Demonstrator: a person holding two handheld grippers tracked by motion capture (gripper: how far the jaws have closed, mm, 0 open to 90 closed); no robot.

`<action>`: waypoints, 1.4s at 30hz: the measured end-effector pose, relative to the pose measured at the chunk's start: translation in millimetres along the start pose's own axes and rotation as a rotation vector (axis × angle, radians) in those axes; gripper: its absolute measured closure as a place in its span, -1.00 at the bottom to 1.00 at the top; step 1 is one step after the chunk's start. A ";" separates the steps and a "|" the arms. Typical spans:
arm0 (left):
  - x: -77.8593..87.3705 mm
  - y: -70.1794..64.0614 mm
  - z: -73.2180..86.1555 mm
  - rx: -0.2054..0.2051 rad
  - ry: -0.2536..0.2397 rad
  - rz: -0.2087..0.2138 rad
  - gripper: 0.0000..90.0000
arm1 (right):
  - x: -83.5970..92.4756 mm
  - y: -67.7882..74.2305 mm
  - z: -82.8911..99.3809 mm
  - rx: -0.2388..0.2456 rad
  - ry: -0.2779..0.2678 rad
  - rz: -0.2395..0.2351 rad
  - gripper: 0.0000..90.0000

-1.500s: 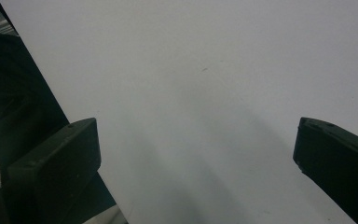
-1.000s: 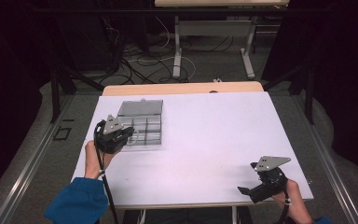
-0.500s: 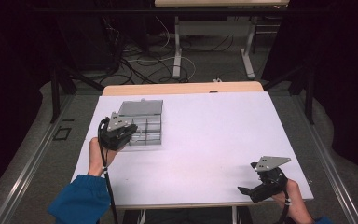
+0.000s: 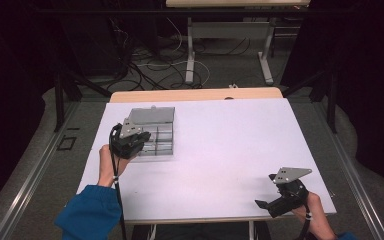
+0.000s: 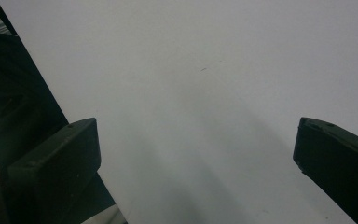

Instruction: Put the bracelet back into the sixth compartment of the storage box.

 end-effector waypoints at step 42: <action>-24.2 -6.0 -7.4 -0.021 0.028 0.022 0.92 | -0.2 -0.1 0.1 0.001 0.000 0.000 -1.00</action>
Point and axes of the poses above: each handheld gripper's, and its own axes: x roughly backward along the jaws, z roughly out of its underside, y roughly to its left, the point moved 2 cm from there along -x, roughly forward along the jaws, and after that the axes turned 9 degrees about -z, right-handed, at the moved point
